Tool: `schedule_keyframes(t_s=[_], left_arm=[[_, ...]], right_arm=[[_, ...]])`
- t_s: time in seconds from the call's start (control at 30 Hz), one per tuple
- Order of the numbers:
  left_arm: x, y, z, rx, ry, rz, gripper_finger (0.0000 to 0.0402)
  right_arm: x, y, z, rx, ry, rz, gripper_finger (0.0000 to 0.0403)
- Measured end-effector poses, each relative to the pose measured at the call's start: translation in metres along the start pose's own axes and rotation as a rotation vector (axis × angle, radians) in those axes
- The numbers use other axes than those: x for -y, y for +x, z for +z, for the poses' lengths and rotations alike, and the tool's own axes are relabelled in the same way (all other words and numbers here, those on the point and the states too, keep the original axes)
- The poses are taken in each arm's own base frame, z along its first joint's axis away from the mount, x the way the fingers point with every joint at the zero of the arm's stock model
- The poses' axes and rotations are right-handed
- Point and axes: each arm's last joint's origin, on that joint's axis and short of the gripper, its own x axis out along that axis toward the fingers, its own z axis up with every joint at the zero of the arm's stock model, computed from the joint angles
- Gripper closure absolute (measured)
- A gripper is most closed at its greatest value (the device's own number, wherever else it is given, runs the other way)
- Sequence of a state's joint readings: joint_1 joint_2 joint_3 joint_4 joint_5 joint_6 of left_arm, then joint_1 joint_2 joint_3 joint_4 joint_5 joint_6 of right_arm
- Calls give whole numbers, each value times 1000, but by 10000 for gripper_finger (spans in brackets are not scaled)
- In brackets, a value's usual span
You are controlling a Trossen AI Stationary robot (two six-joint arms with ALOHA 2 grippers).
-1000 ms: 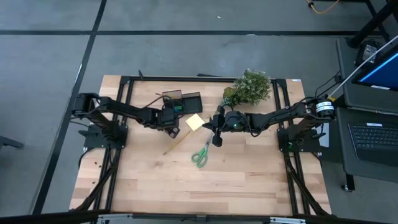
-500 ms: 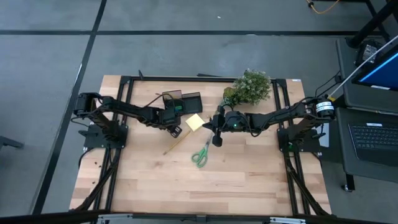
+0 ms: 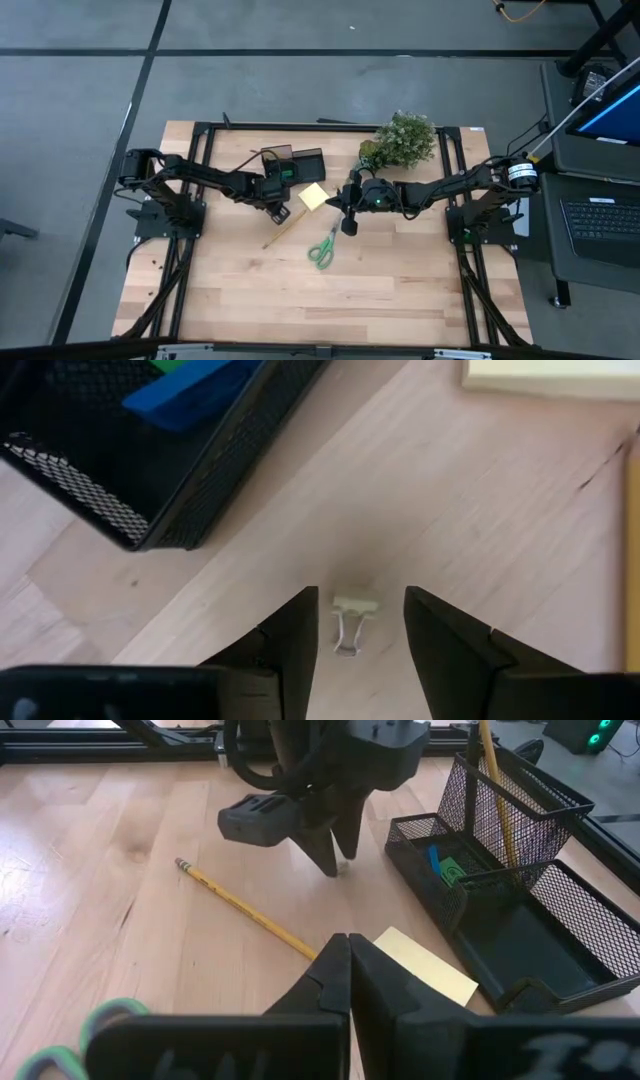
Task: Pick and place office supplies into organizer
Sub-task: Put the left yellow paper clip into the black desk organizer
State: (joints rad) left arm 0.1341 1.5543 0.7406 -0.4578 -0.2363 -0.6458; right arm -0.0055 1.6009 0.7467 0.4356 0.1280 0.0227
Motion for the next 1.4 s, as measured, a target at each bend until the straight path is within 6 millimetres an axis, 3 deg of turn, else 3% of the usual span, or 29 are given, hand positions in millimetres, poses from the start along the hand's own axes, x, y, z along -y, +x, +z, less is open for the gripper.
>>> schedule_keyframes(t_s=[1.4], left_arm=[[-8, 13, 5, -63, 100, -21, 258]], right_arm=[[0, 0, 0, 1, 2, 0, 398]])
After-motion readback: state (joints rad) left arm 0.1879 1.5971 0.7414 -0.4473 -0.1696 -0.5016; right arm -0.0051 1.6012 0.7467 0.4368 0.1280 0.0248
